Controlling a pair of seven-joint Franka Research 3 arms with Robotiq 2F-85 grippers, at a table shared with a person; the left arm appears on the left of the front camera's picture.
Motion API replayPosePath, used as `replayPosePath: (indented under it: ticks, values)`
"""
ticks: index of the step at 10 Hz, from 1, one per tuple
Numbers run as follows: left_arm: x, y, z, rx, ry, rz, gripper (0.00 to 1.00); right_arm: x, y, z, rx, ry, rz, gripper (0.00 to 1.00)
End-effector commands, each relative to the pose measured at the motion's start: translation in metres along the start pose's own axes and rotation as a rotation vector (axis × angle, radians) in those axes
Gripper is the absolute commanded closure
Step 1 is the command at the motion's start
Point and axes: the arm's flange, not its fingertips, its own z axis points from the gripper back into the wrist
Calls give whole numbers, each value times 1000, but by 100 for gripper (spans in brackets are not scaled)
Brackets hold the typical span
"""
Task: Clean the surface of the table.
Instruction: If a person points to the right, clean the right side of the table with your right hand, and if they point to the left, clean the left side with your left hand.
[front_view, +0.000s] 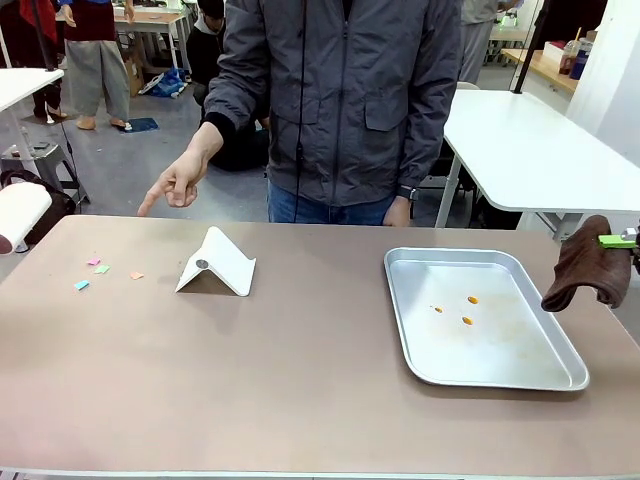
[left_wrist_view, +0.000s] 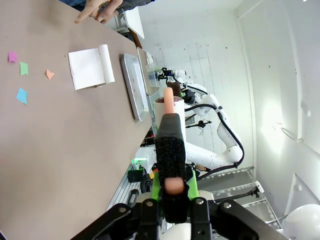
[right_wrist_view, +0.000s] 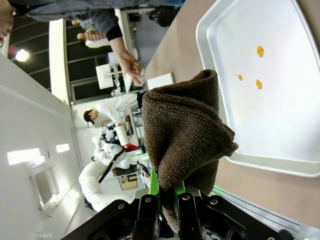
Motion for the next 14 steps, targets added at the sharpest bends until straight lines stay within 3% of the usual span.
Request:
replayPosePath:
  ticks: [1,4,6,10,14]
  values:
    - [0,0,0,0,0,0,78,-1,4,0,7,9,-18,100]
    - [9,0,-7,357,-186,16,78,-1,4,0,7,9,-18,100]
    - [18,4,-11,499,-179,56,78,-1,4,0,7,9,-18,100]
    - [35,14,-14,599,-126,142,78,-1,4,0,7,9,-18,100]
    - [43,24,-8,662,-152,190,78,-1,4,0,7,9,-18,100]
